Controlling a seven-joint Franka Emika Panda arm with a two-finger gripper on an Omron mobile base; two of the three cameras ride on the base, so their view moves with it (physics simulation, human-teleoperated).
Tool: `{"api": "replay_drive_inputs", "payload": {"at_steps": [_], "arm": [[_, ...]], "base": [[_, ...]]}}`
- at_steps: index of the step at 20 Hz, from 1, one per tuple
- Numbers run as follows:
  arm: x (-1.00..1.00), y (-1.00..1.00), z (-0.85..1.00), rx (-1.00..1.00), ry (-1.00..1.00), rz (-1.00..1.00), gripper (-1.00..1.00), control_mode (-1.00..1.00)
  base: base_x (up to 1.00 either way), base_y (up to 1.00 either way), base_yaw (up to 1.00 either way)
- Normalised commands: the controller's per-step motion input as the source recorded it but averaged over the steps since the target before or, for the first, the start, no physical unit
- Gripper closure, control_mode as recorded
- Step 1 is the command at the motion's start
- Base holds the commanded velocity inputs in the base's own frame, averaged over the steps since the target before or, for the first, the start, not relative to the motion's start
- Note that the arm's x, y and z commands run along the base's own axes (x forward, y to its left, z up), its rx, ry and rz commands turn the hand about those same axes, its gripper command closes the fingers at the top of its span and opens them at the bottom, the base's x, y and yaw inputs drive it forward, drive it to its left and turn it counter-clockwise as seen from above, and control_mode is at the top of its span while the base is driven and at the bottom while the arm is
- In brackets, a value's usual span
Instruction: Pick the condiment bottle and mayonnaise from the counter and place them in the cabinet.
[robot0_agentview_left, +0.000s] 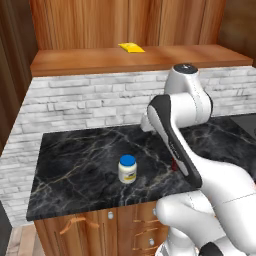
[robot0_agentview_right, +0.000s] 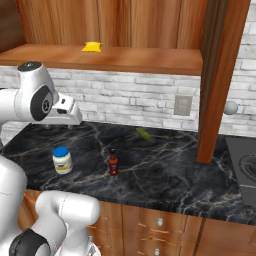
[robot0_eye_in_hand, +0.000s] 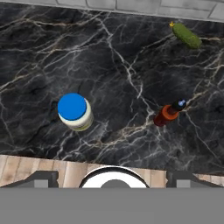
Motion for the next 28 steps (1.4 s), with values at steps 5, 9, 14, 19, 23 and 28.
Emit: {"api": "replay_drive_inputs", "payload": {"at_steps": [5,9,14,19,23,28], "arm": [[-0.16,0.77,-0.19,-0.11,-0.05,0.00,-1.00,-1.00],[-0.04,0.48,-0.35,-0.01,0.00,0.00,-1.00,-1.00],[0.01,0.28,-0.36,0.00,0.05,0.00,-1.00,-1.00],[0.01,0.03,-0.28,0.01,0.01,0.01,-1.00,-1.00],[0.04,0.00,-0.27,0.00,0.00,0.02,-1.00,-1.00],[0.07,0.00,-0.30,0.00,0.00,0.03,-1.00,-1.00]], "base": [[0.00,0.00,0.00],[0.00,0.00,0.00],[0.00,0.00,0.00],[0.00,0.00,0.00],[0.00,0.00,0.00],[0.00,0.00,0.00]]}}
